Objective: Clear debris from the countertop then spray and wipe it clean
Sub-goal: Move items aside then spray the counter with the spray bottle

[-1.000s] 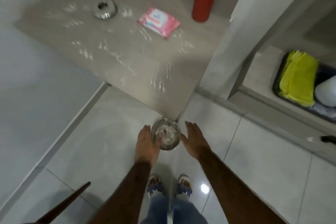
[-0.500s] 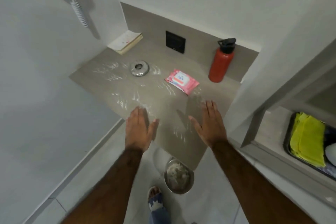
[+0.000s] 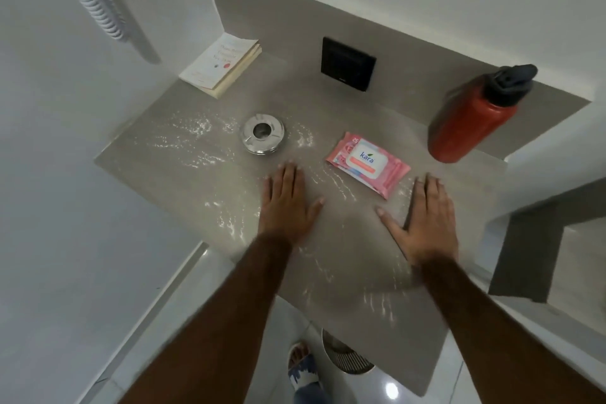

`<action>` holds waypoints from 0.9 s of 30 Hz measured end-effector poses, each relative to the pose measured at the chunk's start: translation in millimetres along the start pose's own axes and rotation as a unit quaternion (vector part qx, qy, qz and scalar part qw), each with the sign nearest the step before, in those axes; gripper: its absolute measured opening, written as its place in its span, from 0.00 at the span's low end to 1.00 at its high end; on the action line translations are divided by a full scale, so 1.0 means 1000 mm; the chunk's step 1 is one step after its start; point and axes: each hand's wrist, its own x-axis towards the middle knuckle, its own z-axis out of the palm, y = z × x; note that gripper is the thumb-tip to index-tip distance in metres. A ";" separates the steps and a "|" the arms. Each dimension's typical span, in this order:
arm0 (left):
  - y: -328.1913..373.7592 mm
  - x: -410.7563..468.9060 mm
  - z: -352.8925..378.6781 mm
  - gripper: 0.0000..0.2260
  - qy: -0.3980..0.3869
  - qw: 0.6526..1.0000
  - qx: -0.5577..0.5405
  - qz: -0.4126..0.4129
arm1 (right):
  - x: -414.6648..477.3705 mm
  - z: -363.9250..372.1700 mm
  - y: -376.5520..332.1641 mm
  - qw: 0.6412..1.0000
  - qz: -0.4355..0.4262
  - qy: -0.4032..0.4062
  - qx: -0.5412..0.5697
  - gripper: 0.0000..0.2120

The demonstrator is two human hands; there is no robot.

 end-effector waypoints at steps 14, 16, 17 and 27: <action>-0.071 0.087 -0.072 0.17 0.079 0.995 0.022 -0.049 | 0.007 0.000 0.002 1.000 0.001 -0.015 -0.022 0.53; -0.079 0.108 -0.089 0.16 0.107 0.992 0.019 -0.065 | 0.008 0.000 0.002 1.000 0.003 -0.018 -0.021 0.53; -0.085 0.122 -0.098 0.17 0.125 0.989 0.023 -0.075 | 0.008 0.000 0.002 1.000 0.003 -0.021 -0.023 0.54; -0.140 0.261 -0.120 0.20 0.100 0.983 -0.002 -0.155 | 0.008 0.007 0.005 0.999 0.006 -0.023 -0.034 0.53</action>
